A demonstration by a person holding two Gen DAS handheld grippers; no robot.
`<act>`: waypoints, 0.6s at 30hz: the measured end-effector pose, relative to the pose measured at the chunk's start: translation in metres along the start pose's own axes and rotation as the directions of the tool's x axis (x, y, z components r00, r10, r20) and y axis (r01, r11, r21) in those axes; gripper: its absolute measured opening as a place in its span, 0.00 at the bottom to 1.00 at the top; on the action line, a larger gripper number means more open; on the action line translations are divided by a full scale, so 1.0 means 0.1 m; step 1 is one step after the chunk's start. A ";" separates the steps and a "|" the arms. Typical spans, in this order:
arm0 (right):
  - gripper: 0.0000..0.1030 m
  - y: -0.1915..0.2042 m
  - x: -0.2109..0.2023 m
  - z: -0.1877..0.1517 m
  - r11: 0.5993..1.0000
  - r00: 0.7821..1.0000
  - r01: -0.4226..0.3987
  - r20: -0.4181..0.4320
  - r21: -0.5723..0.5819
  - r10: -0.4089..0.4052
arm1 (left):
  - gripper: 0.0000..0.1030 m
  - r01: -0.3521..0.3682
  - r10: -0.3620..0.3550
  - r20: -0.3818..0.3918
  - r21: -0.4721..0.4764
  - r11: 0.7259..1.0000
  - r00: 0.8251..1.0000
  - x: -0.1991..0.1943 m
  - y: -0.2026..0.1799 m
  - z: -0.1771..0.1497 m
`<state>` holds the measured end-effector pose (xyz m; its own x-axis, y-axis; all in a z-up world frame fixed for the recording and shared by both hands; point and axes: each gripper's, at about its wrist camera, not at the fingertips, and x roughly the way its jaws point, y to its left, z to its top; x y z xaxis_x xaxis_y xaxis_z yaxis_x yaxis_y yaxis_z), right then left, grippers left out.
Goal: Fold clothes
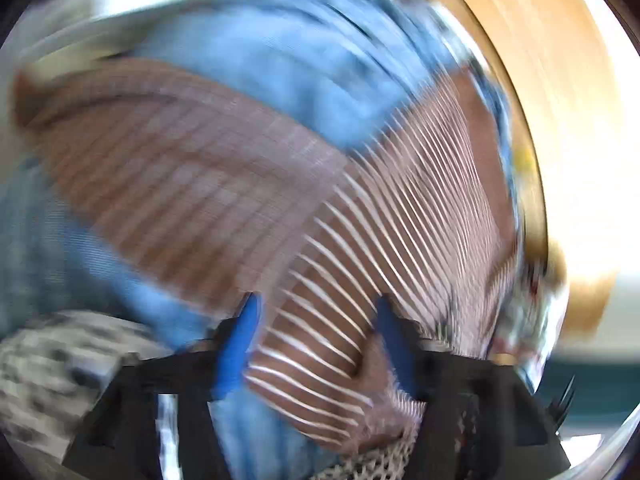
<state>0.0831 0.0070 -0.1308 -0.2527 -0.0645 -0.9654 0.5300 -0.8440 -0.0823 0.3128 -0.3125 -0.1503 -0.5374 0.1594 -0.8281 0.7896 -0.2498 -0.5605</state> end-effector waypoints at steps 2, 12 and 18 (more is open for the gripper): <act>0.47 0.30 -0.04 0.00 0.999 1.000 0.001 0.029 -0.036 0.001 | 0.63 -0.004 0.009 0.036 -0.138 0.990 0.999 -0.11 0.44 0.09; 0.51 1.12 -0.25 -0.29 0.995 0.998 -0.054 0.013 -0.080 0.055 | 0.37 0.096 -0.101 0.002 -0.312 0.945 0.995 0.08 1.04 0.23; 0.53 0.99 -0.25 -0.38 0.998 0.999 -0.038 0.014 -0.059 0.039 | 0.29 0.134 -0.138 0.004 -0.268 0.954 0.990 0.00 0.88 0.24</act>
<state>0.1728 -0.0546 -0.1243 -0.2437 -0.1046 -0.9642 0.5858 -0.8082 -0.0604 0.3746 -0.3575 -0.1995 -0.6423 0.1885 -0.7429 0.7608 0.0391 -0.6478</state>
